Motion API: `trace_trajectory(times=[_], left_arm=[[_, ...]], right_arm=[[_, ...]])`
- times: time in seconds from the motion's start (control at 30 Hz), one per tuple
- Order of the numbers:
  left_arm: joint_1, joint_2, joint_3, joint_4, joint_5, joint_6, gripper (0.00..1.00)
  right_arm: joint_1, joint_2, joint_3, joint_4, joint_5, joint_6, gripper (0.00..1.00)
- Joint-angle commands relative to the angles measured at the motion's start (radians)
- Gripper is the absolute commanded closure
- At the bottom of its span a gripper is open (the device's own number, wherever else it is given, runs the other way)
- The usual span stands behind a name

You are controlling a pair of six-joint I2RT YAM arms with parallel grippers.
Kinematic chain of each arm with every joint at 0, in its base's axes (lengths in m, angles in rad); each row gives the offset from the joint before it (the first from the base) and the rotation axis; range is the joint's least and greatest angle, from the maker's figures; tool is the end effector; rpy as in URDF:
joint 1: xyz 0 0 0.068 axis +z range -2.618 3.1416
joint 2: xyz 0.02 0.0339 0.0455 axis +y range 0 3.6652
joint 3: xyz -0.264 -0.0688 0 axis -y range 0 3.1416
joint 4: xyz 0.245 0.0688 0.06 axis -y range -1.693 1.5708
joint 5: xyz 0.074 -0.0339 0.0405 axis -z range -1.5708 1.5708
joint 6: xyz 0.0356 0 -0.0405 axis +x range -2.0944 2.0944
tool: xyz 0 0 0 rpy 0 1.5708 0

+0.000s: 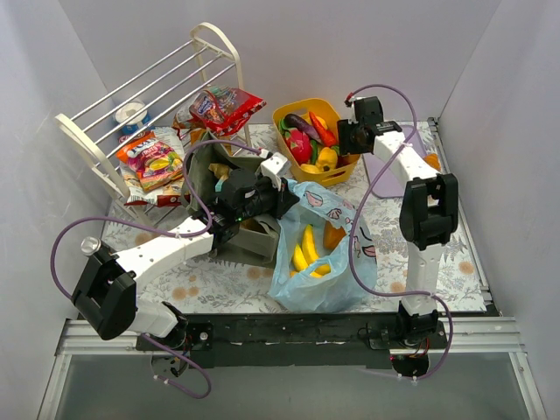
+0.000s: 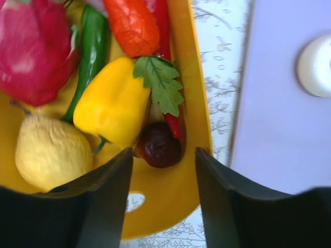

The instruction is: Place the mixed food into the grocery bags and tie them

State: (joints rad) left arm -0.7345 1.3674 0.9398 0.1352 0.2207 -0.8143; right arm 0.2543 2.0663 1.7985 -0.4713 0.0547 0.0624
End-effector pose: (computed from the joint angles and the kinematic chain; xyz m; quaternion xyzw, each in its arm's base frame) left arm 0.2312 -0.2193 0.2937 0.0338 0.7997 -0.4778 0.3620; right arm 0.4637 0.1185 0.2650 -0.0766 0.9113 0.0390 0.4027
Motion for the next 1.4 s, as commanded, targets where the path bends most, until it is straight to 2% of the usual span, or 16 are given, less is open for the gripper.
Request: trace_trajectory(times=[0.0,0.07,0.37,0.5,0.53,0.6,0.63,0.7,0.73,0.9,1.23,1.37], left_arm=[[-0.011,-0.010,0.007,-0.014,-0.009,0.014,1.00],[-0.013,-0.014,0.007,-0.014,-0.014,0.017,1.00],[-0.014,-0.008,0.008,-0.013,-0.003,0.012,1.00],[-0.016,-0.001,0.007,-0.013,-0.004,0.012,1.00],[-0.016,0.001,0.007,-0.013,-0.003,0.012,1.00],[-0.016,0.010,0.008,-0.011,-0.001,0.010,1.00],[-0.017,0.012,0.007,-0.014,0.002,0.009,1.00],[-0.017,0.018,0.008,-0.011,0.002,0.009,1.00],[-0.017,0.018,0.008,-0.011,0.002,0.007,1.00],[-0.023,0.021,0.005,-0.011,0.000,0.009,1.00],[-0.028,0.030,0.007,-0.011,-0.003,0.009,1.00],[-0.029,0.036,0.007,-0.013,-0.003,0.009,1.00]], right_arm=[[-0.059,0.063,0.056,-0.116,0.194,0.031,0.35],[-0.075,0.045,0.004,-0.106,0.244,0.043,0.30],[-0.128,-0.063,-0.087,-0.090,0.329,0.060,0.27],[-0.132,-0.109,-0.105,-0.064,0.174,0.013,0.28],[-0.132,-0.123,-0.119,-0.029,0.052,-0.002,0.28],[-0.127,-0.176,-0.151,0.028,-0.045,-0.032,0.27],[-0.127,-0.192,-0.180,0.071,-0.153,-0.044,0.26],[-0.127,-0.216,-0.191,0.089,-0.197,-0.045,0.24],[-0.127,-0.216,-0.182,0.088,-0.203,-0.049,0.18],[-0.125,-0.135,-0.111,0.011,-0.138,-0.127,0.17],[-0.118,0.015,-0.067,0.031,-0.102,-0.363,0.15],[-0.118,0.098,-0.019,-0.003,-0.099,-0.359,0.15]])
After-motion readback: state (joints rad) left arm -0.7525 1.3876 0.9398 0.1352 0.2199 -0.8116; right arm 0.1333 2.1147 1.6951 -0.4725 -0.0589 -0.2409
